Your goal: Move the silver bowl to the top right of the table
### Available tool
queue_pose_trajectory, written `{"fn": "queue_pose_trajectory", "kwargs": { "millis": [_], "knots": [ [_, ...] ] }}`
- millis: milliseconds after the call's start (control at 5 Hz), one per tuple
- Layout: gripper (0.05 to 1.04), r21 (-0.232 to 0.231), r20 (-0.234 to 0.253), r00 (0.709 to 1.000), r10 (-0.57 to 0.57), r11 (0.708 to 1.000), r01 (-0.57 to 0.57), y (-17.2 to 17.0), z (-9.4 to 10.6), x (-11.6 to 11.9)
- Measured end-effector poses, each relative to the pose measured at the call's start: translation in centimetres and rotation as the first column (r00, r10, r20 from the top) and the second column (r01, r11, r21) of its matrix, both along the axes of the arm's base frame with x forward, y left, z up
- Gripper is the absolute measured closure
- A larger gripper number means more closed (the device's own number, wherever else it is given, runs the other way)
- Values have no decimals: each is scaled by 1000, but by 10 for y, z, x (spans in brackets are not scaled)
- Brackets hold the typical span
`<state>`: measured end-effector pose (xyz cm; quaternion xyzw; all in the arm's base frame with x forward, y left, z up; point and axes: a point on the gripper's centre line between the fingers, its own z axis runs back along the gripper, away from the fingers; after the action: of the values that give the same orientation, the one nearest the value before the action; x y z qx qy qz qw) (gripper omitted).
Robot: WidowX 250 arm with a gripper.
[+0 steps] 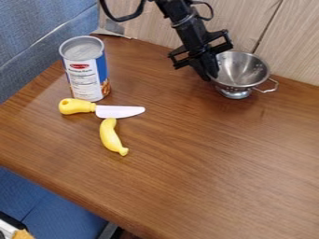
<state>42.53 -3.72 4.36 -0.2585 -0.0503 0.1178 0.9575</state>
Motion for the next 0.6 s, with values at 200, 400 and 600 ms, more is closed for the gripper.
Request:
{"fn": "queue_pose_trajectory", "kwargs": {
  "millis": [200,400,600],
  "knots": [
    [970,10,-1,1000,-6,1000,6,-1,0,0],
    [790,9,-17,1000,0,1000,1,-1,-1,-2],
    [503,9,-24,1000,-6,1000,6,-1,-1,-3]
  ]
}}
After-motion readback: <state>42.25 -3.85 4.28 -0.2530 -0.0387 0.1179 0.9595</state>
